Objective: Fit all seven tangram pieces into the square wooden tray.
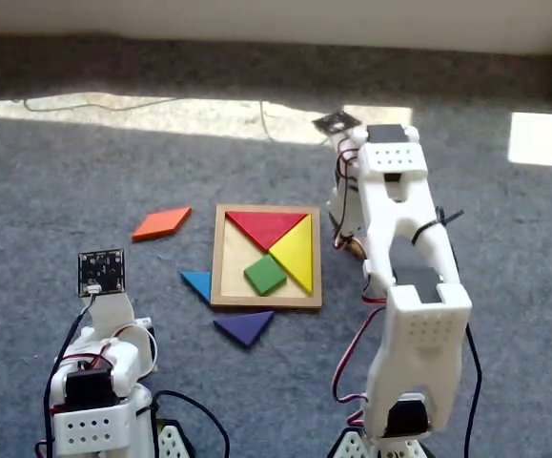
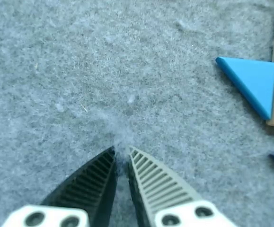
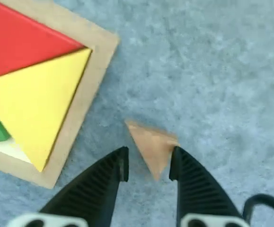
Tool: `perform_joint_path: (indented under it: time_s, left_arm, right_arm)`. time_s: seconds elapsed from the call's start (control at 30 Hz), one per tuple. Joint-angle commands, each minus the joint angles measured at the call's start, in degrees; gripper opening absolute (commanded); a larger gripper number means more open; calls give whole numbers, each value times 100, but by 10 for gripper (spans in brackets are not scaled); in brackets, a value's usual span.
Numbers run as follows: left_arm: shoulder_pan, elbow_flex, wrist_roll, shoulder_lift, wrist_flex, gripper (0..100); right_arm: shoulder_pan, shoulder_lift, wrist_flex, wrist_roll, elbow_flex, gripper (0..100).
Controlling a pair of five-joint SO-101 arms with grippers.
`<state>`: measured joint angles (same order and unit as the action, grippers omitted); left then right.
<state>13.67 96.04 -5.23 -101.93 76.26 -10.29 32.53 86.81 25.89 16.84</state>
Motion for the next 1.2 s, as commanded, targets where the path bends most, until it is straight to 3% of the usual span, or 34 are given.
perform_joint_path:
  time_s: [0.0, 0.33, 0.53, 0.8, 1.17]
  left_arm:
    - [57, 119, 26, -224, 26, 6]
    - [57, 119, 26, -224, 26, 6]
    - [57, 119, 26, -224, 26, 6]
    - [57, 119, 26, -224, 26, 6]
    - [57, 119, 26, -224, 26, 6]
  right_arm:
    - [-110, 198, 22, 62, 110, 154]
    - [-66, 338, -22, 62, 101, 218]
    - [-66, 338, -145, 70, 101, 79]
    - [-48, 286, -101, 70, 101, 8]
    - [-312, -1191, 242, 62, -66, 6]
